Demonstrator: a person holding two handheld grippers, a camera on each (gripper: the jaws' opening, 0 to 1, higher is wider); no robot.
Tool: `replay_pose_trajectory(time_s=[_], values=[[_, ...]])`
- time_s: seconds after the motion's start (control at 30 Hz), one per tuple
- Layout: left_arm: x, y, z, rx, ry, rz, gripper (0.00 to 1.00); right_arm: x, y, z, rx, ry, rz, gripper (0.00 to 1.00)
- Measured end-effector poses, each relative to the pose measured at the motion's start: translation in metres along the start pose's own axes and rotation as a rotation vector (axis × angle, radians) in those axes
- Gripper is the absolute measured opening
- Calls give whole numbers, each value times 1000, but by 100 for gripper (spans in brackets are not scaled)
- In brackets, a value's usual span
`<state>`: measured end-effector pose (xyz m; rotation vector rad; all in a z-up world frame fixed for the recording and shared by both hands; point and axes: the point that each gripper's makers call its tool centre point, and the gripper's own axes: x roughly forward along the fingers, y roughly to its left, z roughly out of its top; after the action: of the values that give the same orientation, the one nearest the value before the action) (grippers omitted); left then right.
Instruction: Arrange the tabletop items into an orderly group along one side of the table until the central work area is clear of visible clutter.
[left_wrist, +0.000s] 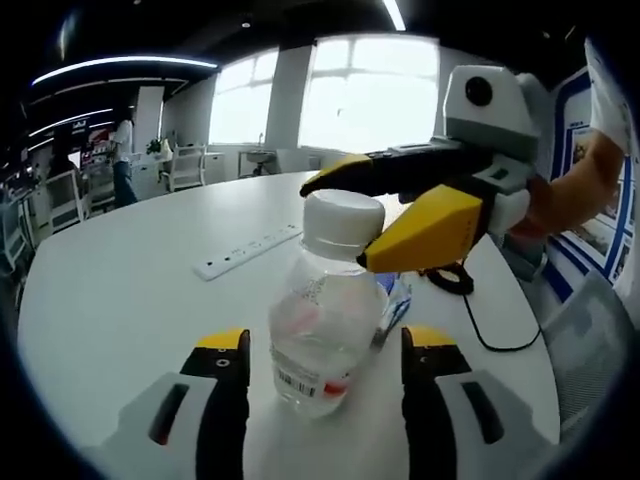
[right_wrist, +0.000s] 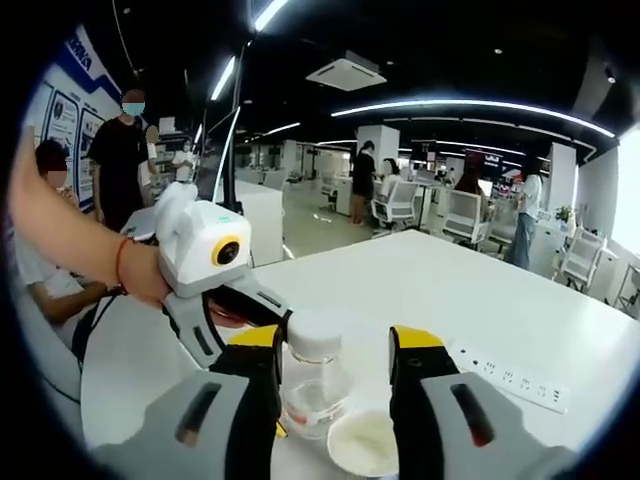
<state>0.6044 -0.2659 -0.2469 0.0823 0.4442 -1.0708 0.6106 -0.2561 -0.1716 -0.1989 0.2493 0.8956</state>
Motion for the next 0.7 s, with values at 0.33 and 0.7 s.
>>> replay_pose_trajectory(time_s=[0.33, 0.7], values=[[-7, -4, 5, -24, 3, 25, 69, -12, -9, 3, 24, -3, -18, 49], [-17, -12, 13, -44, 2, 51, 74, -32, -22, 6, 36, -4, -31, 55]])
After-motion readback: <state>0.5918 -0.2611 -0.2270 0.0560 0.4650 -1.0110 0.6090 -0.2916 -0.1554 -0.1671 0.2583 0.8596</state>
